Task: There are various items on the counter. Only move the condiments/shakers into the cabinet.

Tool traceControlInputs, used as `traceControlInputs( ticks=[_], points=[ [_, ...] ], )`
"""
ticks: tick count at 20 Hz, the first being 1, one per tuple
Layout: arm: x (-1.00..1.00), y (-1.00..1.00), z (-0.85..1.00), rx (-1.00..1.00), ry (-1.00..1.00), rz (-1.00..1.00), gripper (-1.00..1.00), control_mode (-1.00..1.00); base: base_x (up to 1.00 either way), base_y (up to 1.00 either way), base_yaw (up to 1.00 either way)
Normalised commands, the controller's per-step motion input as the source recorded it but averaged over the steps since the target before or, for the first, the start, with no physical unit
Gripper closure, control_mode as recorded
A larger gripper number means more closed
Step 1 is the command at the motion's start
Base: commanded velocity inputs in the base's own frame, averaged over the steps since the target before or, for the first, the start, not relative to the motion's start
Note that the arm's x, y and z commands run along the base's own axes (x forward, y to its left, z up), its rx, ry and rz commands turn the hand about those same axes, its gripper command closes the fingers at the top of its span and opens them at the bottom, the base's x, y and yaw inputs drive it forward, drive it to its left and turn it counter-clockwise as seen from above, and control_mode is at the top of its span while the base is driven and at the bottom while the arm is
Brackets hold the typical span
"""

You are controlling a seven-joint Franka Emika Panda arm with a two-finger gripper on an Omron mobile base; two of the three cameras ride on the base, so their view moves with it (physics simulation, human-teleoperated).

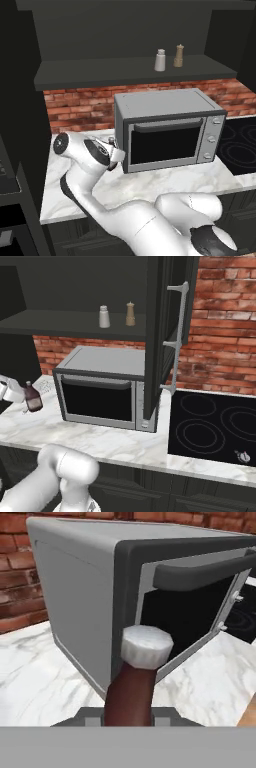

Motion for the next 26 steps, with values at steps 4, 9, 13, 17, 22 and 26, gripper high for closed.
traceControlInputs(
  ticks=[4,9,13,17,22,26],
  points=[
    [-0.81,-0.33,0.50,0.00,0.00,0.28,1.00,-1.00,0.00,0.00,0.00],
    [-0.57,-0.42,0.63,0.00,0.00,0.24,1.00,-1.00,0.00,0.00,0.00],
    [-0.20,-0.23,0.82,0.00,0.00,0.21,1.00,-1.00,0.00,0.00,0.00],
    [-0.10,-0.01,0.99,0.00,-0.01,0.14,1.00,-1.00,0.00,0.00,0.00],
    [-0.07,0.00,1.00,0.00,-0.03,0.09,1.00,-1.00,0.00,0.00,0.00],
    [-0.02,0.00,0.99,0.00,0.00,0.05,1.00,-1.00,0.00,0.00,0.00]
  ],
)
